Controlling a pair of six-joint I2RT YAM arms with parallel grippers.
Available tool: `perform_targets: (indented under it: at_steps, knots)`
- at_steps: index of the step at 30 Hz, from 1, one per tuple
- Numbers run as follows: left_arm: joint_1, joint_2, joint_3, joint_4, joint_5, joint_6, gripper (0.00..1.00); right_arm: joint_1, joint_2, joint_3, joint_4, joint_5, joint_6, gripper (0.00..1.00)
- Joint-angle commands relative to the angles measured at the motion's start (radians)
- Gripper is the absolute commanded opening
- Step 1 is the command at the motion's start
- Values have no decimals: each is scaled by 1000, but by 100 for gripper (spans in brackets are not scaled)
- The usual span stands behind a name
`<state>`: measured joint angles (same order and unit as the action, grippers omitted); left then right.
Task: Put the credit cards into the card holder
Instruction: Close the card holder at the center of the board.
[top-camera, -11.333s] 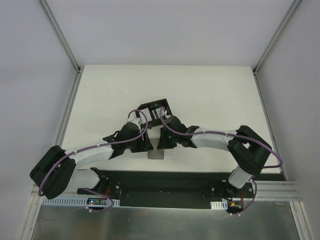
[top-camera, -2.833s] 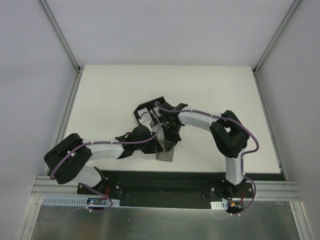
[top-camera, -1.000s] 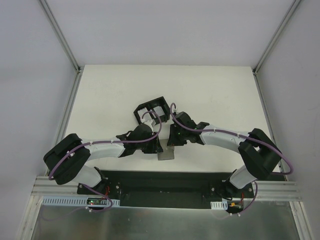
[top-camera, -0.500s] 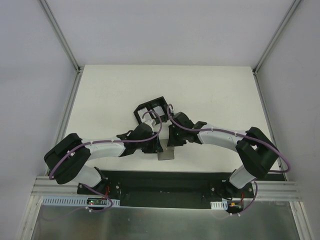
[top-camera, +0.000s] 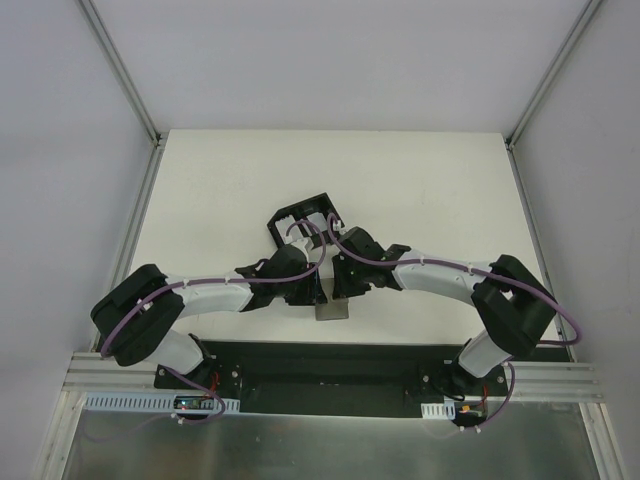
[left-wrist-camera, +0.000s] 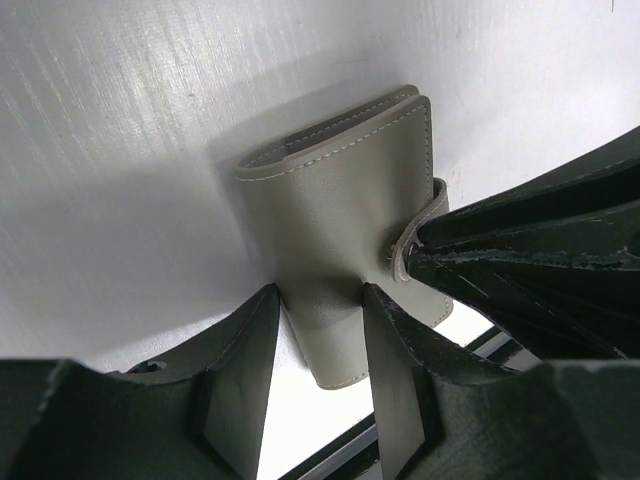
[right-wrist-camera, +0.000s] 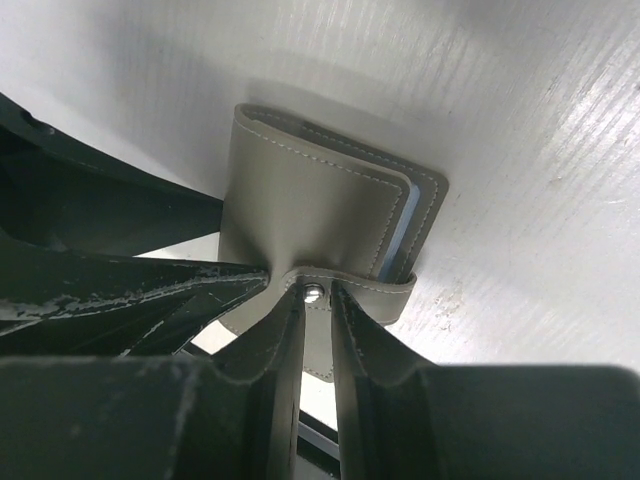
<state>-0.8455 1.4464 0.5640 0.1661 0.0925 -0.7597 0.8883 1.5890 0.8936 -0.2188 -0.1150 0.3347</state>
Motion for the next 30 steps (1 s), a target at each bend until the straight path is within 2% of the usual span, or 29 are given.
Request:
perform_targets:
  at_steps: [1, 8, 17, 19, 30]
  knots:
    - [-7, 37, -18, -120, -54, 33, 39, 9, 11, 39, -34, -21, -26, 19]
    - [-7, 34, -19, -120, -53, 33, 39, 8, 43, 65, -33, -25, -14, 19]
    - [-9, 32, -23, -120, -51, 34, 38, 12, 71, 70, -16, -12, 23, 13]
    - [-9, 31, -24, -120, -51, 36, 38, 15, 59, 62, 8, -9, 39, 11]
    - [-7, 26, -27, -120, -60, 34, 38, 15, 5, 12, 31, 24, 59, 13]
